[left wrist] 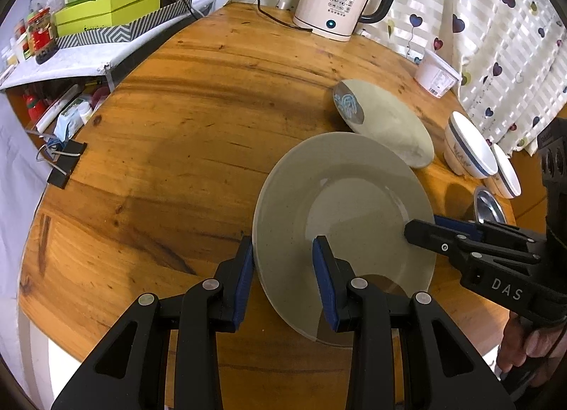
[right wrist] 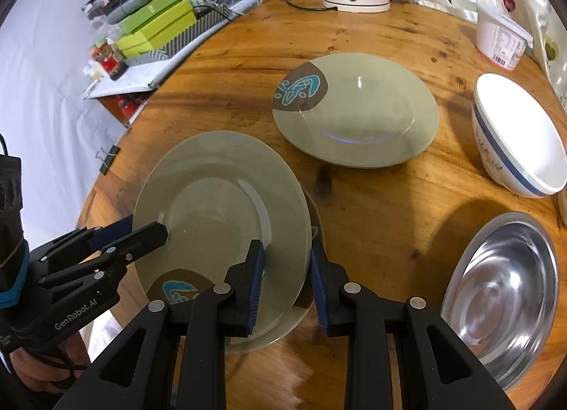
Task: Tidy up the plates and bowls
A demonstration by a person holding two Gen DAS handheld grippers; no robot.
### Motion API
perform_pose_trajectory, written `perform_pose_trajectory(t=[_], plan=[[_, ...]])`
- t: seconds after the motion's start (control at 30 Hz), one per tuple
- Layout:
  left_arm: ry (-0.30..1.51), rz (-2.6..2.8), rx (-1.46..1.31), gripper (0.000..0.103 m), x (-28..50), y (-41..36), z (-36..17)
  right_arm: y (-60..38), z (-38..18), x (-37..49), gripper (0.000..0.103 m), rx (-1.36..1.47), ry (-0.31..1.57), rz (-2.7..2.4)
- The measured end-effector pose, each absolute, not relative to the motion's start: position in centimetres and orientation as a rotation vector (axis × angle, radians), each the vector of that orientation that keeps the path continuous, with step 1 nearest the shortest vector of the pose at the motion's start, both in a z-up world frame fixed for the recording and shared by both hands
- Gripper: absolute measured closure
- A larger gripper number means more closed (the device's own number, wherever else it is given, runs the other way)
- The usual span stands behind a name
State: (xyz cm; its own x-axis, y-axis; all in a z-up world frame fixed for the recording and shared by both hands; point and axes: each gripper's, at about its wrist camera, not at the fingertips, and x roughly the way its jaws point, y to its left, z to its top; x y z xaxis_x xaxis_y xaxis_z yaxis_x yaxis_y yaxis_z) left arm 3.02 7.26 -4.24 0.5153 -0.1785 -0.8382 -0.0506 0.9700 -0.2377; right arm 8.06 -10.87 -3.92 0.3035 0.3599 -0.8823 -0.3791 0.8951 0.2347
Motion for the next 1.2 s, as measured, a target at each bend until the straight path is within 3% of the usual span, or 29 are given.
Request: perform_pose_trajectory(t=[1.2], plan=[[1.054,-0.098,-0.237,0.068,2.91,6.83,-4.85,-10.45,-3.99,7.36,0.074,-0.113,1.123,0.469]])
